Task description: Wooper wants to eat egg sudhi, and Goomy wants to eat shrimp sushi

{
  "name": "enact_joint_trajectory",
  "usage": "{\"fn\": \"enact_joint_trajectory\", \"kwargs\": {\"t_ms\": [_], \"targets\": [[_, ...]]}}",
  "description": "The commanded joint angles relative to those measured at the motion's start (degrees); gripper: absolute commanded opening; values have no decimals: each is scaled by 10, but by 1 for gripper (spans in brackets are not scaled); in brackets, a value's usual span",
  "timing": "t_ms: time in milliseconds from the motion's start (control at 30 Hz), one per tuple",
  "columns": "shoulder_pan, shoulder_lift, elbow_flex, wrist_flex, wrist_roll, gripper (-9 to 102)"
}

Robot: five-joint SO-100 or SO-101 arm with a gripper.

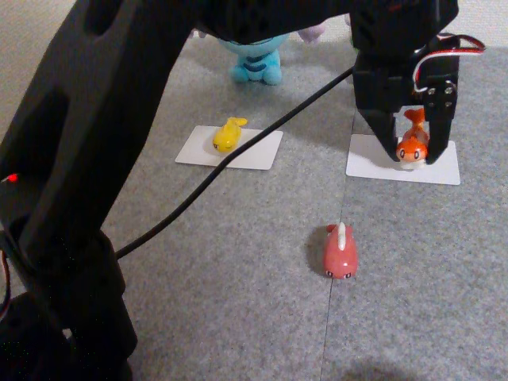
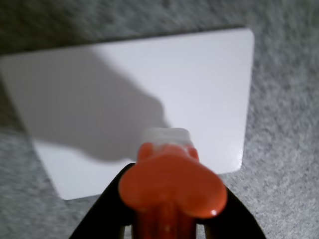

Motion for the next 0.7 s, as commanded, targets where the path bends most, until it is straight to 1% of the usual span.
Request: {"fn": "enact_joint_trajectory", "kwargs": {"t_ms": [0,267,467,667], "targets": [[-2,11,-33,2,4,2],[-10,8,-33,3,5,2],[-28,6,-33,18,5,2],[-35,5,-31,25,7,9]]}}
